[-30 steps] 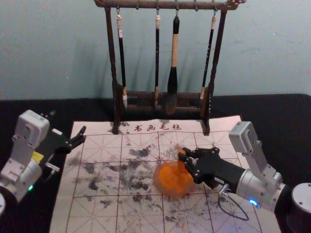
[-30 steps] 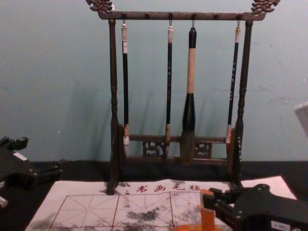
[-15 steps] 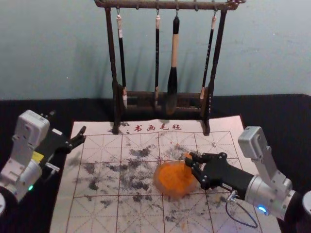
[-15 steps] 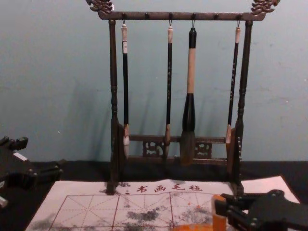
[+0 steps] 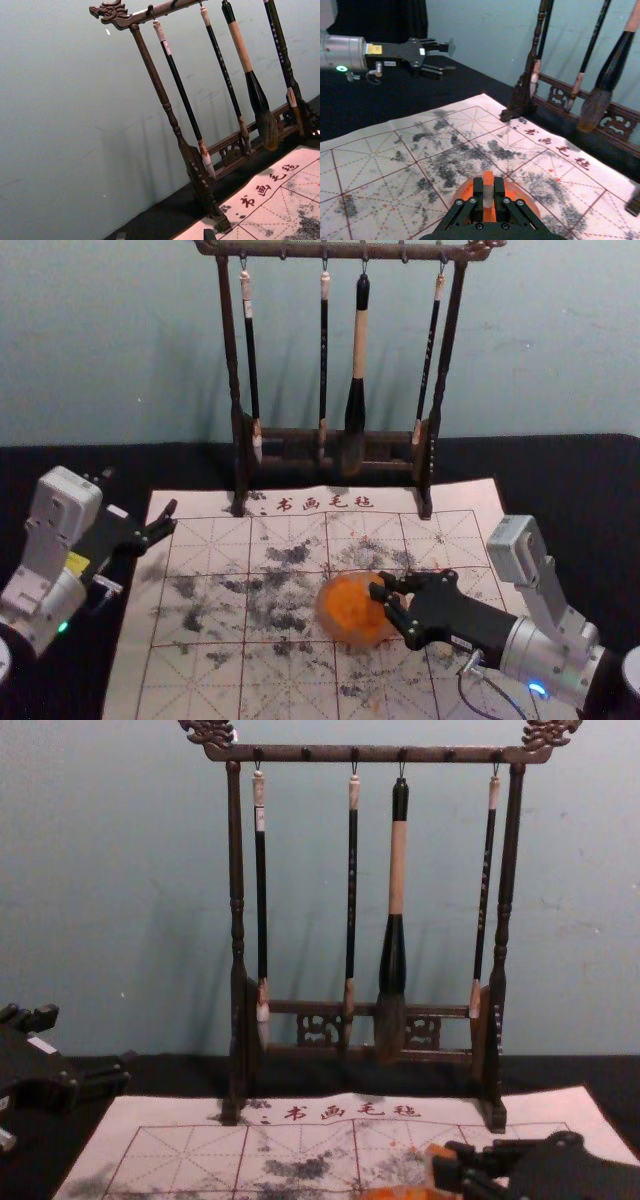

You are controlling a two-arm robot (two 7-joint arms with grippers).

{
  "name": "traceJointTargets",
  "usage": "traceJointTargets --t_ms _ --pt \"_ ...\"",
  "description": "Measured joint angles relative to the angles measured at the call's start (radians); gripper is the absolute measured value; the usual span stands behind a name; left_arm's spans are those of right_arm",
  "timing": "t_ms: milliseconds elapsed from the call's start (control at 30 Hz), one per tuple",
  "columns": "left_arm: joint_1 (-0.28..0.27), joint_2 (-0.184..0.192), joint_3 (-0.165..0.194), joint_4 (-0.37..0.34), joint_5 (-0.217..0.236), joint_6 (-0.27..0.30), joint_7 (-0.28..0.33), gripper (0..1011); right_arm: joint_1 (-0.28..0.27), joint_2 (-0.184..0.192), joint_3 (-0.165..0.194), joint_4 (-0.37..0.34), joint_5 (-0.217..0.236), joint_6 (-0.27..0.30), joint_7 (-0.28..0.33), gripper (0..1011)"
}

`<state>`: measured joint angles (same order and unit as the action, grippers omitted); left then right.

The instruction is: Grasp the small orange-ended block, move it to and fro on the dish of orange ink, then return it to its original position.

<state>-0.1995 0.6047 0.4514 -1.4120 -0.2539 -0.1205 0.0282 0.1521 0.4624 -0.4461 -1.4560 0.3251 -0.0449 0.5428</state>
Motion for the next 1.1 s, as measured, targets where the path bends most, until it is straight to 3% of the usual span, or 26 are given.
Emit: traceJointTargets --t_ms 600,1100 --pt "0.000 0.000 0.000 0.000 0.000 0.000 0.000 1001 0.055 -0.035 -0.041 0.054 -0.014 -0.013 0.012 80" --pt "0.000 0.000 0.000 0.000 0.000 0.000 0.000 1001 0.097 -0.059 -0.036 0.108 -0.026 -0.017 -0.006 80"
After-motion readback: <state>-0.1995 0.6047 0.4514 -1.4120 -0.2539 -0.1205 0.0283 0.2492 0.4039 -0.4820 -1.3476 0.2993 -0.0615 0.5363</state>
